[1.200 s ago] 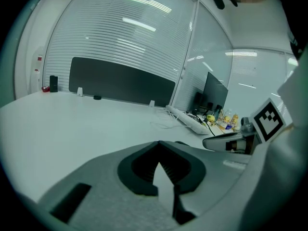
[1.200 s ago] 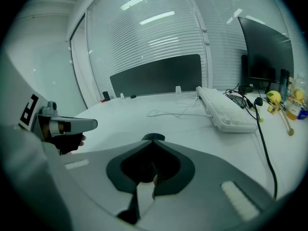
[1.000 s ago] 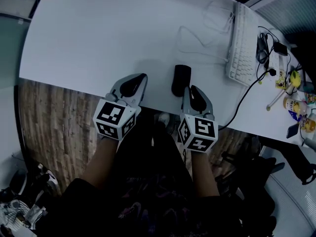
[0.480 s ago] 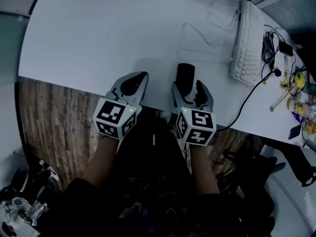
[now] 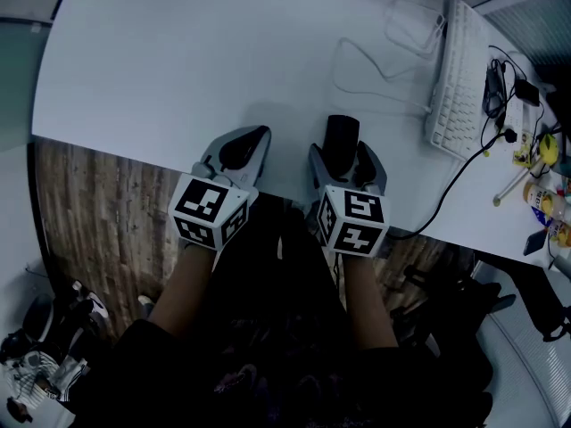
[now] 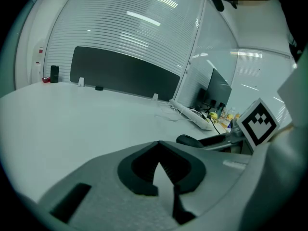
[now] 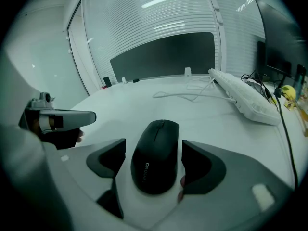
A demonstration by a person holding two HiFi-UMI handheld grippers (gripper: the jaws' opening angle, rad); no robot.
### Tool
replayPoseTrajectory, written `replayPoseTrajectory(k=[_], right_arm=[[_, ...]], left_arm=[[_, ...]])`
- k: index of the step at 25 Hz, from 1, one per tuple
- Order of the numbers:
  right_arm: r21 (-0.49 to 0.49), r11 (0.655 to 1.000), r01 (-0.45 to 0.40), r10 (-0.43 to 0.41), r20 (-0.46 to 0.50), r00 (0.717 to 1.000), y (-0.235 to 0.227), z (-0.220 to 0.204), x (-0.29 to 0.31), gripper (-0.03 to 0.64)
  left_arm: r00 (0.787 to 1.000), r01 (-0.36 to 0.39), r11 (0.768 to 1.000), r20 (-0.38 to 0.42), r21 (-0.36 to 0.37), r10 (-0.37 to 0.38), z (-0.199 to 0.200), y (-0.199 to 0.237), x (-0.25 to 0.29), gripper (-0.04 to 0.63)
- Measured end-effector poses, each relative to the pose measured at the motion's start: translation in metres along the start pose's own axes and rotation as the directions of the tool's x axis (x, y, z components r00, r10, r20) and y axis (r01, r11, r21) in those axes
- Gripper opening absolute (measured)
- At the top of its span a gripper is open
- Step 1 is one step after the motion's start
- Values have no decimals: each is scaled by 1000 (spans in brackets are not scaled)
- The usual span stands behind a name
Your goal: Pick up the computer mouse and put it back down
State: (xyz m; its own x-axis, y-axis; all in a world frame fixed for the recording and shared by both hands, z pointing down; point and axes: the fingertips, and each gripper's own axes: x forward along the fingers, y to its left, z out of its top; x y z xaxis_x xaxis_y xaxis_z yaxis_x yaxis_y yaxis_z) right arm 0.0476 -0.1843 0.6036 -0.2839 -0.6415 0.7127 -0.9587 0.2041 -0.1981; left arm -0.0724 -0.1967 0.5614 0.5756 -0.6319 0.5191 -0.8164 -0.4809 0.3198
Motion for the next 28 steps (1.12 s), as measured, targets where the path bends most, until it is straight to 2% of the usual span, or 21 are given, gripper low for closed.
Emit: replayPoseTrajectory(k=[12, 28], right_arm=[[-39, 998, 41, -43, -38, 998, -3, 0, 7, 329], [-38, 998, 43, -43, 10, 999, 1, 5, 1, 311]], left_arm=[[1000, -7, 1000, -9, -14, 7, -3, 6, 3, 2], [1000, -15, 1000, -8, -15, 15, -5, 8, -5, 2]])
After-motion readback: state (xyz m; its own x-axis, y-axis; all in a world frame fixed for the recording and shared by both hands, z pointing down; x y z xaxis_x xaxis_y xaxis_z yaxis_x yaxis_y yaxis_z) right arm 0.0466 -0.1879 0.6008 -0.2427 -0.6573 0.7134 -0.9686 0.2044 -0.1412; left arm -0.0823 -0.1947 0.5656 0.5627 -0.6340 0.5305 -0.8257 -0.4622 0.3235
